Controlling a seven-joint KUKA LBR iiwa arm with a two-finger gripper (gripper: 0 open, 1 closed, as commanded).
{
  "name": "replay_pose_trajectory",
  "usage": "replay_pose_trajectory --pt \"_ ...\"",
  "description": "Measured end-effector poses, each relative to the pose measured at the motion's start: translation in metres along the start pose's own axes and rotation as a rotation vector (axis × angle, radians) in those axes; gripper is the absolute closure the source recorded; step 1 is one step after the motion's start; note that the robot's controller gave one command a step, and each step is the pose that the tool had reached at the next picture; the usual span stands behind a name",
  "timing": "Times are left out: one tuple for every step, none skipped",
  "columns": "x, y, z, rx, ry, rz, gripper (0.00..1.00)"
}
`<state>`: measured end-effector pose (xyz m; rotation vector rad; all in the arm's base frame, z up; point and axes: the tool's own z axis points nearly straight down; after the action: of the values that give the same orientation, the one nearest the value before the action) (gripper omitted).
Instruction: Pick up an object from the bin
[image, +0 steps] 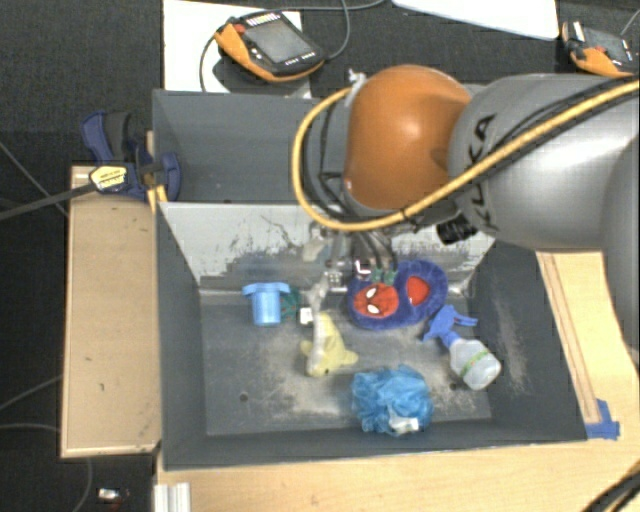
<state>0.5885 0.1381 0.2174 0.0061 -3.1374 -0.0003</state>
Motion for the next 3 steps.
replay_pose_trajectory --pt "-0.002 -0.001 -0.004 -0.001 -0.007 0.004 0.00" --pt "0.020 -0.041 0.085 -0.001 -0.011 -0.094 0.00" --pt "0.065 -0.066 0.069 -0.004 -0.013 0.016 0.00"
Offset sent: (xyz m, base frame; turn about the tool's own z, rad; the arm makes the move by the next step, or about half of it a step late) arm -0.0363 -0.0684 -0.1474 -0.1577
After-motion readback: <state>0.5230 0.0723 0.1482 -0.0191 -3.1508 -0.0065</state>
